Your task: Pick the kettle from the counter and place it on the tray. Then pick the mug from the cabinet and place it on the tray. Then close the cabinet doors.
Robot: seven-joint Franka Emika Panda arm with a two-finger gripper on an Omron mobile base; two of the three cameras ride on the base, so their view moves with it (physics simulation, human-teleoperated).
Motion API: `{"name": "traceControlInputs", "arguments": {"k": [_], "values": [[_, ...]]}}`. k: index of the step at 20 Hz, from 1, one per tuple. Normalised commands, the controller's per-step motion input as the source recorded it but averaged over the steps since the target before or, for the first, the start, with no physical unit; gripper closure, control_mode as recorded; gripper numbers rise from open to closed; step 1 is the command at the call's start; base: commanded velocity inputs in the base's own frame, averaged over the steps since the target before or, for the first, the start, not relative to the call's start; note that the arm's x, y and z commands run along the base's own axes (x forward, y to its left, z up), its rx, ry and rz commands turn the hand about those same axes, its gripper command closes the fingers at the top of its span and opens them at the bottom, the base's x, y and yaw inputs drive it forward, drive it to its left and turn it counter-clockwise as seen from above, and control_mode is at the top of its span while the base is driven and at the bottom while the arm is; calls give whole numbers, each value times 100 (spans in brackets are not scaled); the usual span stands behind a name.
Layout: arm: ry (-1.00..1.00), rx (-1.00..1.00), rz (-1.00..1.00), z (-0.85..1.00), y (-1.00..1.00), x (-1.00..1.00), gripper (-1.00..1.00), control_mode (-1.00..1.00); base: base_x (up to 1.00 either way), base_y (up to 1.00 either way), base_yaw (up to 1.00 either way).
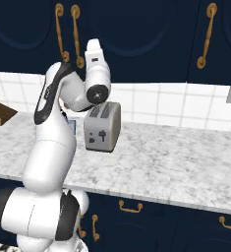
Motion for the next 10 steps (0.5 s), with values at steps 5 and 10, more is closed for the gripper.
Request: {"name": "traceControlInputs", "arguments": {"k": [5, 10], "values": [[11, 0, -9, -7, 39, 82, 100, -100, 0, 0, 0], [7, 0, -7, -1, 11, 82, 100, -100, 0, 0, 0]]}}
